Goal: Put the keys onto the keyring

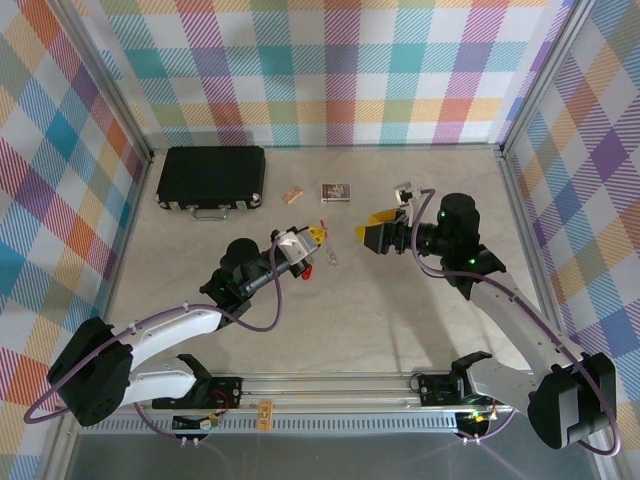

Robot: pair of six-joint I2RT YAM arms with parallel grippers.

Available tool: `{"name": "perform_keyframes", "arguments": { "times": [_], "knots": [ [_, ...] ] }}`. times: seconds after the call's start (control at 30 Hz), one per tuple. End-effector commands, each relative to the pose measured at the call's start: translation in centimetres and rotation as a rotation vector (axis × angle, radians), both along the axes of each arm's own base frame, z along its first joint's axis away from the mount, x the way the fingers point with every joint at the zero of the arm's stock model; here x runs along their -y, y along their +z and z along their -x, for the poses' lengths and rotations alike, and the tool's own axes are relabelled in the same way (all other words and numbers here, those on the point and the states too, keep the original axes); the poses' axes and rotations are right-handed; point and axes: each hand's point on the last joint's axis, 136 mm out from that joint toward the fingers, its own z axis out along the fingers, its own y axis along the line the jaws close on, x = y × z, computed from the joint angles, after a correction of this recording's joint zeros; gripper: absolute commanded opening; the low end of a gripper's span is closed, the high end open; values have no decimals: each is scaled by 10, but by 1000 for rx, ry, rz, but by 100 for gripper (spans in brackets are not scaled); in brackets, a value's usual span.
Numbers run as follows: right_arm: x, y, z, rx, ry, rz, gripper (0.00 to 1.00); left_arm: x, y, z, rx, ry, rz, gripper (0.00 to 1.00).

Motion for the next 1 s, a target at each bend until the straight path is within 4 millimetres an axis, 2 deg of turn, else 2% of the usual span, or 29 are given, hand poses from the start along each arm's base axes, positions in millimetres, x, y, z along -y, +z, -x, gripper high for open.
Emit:
{"name": "perform_keyframes", "arguments": {
  "times": [0.0, 0.43, 0.67, 0.97],
  "knots": [
    [-3, 16, -2, 52, 5, -16, 78, -16, 28, -5, 207, 124, 6, 0],
    [1, 16, -5, 45, -31, -13, 99, -15, 22, 2, 358, 160, -34, 0],
    [1, 14, -10, 18, -48, -5, 99, -14, 21, 7, 380, 139, -28, 0],
    [4, 13, -7, 28, -59, -6, 99, -5, 20, 11, 328, 72, 10, 0]
  ]
}}
